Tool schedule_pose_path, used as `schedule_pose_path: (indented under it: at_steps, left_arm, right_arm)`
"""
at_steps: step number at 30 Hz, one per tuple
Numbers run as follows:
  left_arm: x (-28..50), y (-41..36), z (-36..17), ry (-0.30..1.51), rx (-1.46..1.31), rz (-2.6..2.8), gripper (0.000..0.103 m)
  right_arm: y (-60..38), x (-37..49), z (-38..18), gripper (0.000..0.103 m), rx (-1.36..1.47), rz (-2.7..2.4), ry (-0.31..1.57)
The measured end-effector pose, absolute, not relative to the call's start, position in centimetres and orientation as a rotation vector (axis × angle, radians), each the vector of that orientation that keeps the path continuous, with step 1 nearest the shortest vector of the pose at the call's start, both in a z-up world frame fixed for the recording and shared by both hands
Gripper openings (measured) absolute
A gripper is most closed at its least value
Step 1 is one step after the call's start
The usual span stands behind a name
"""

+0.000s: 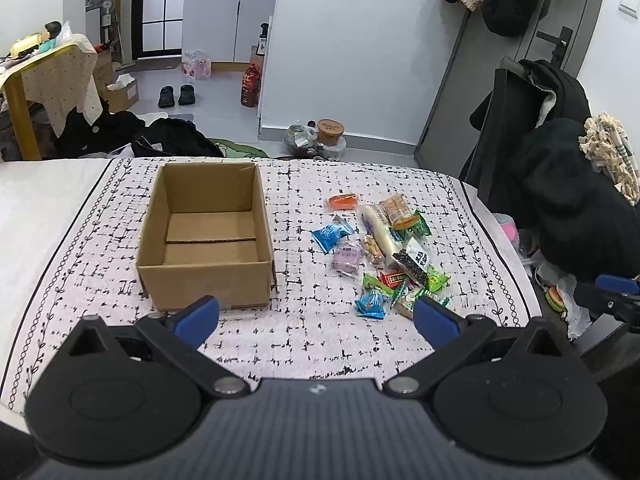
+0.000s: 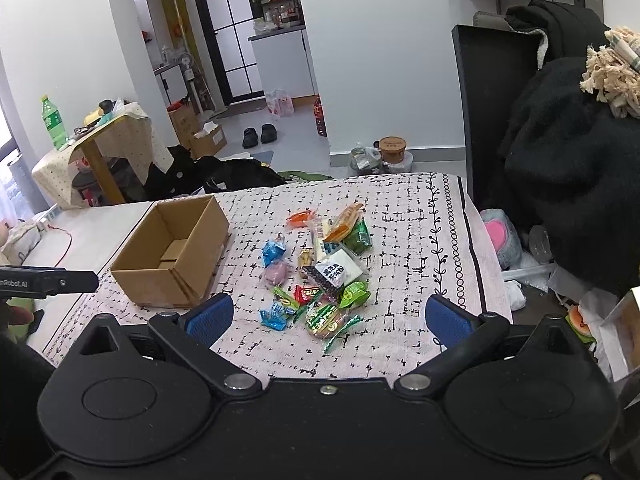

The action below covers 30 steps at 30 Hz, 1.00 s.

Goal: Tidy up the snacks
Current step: 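Lower the left tool onto the blue snack bag while the right tool approaches a green packet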

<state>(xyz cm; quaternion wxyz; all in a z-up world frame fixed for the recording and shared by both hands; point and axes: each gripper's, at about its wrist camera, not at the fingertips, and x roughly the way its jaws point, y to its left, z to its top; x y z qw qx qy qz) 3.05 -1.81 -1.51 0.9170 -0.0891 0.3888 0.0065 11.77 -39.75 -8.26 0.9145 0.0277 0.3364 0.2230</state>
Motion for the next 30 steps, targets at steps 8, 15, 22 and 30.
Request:
schedule_pose_path:
  at_steps: [8, 15, 22, 30]
  left_arm:
    - [6.0, -3.3, -2.7, 0.813, -0.191, -0.004, 0.101]
    - [8.2, -5.1, -4.6, 0.830, -0.187, -0.024, 0.100]
    - [10.1, -6.0, -6.9, 0.853, -0.206, -0.030, 0.092]
    - [12.5, -6.2, -9.9, 0.884, -0.227, -0.042, 0.081]
  right_arm:
    - [-40.0, 13.4, -9.9, 0.103, 0.063, 0.439, 0.680]
    - [-40.4, 15.2, -12.1, 0.102, 0.086, 0.431, 0.697]
    - [-40.2, 16.8, -14.9, 0.092, 0.116, 0.433, 0.748]
    - [-38.9, 18.9, -17.5, 0.082, 0.140, 0.474, 0.807]
